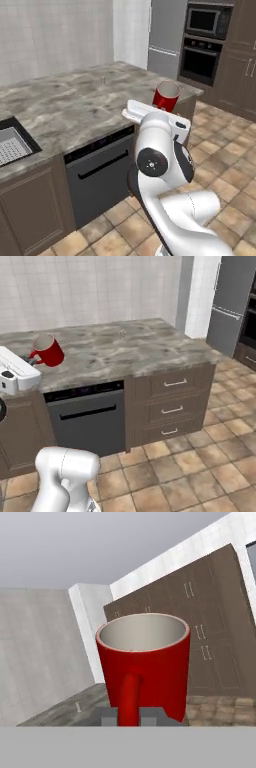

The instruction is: Open the cabinet directly in front. Then move the beer and the mug to the dining counter with the candle on it.

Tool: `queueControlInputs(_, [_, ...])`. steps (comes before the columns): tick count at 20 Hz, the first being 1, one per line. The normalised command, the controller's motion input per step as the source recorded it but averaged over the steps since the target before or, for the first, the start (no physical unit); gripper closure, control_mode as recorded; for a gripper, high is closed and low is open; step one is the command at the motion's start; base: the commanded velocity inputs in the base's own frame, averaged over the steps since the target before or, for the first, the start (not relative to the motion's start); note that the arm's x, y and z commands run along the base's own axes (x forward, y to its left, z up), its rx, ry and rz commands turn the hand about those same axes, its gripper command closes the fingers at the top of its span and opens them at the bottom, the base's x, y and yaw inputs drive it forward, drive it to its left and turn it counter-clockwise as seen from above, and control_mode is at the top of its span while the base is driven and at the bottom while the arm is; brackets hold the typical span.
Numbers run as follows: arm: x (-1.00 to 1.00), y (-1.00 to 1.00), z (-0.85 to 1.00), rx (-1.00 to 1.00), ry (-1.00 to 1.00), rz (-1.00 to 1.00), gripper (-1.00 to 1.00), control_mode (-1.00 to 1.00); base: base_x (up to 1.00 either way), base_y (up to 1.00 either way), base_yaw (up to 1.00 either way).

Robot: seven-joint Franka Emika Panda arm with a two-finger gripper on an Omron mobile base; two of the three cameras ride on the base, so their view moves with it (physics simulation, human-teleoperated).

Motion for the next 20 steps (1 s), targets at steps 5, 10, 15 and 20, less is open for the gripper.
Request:
queueControlInputs(5, [0.00, 0.00, 0.00, 0.00, 0.00, 0.00, 1.00, 1.00, 1.00, -0.55, 0.36])
queueControlInputs(10, [0.00, 0.00, 0.00, 0.00, 0.00, 0.00, 1.00, 1.00, 0.83, -0.65, 0.40])
queueControlInputs(15, [0.00, 0.00, 0.00, 0.00, 0.00, 0.00, 1.00, 1.00, 1.00, -0.28, 0.33])
queueControlInputs(20, [0.00, 0.00, 0.00, 0.00, 0.00, 0.00, 1.00, 1.00, 0.81, -0.07, 0.24])
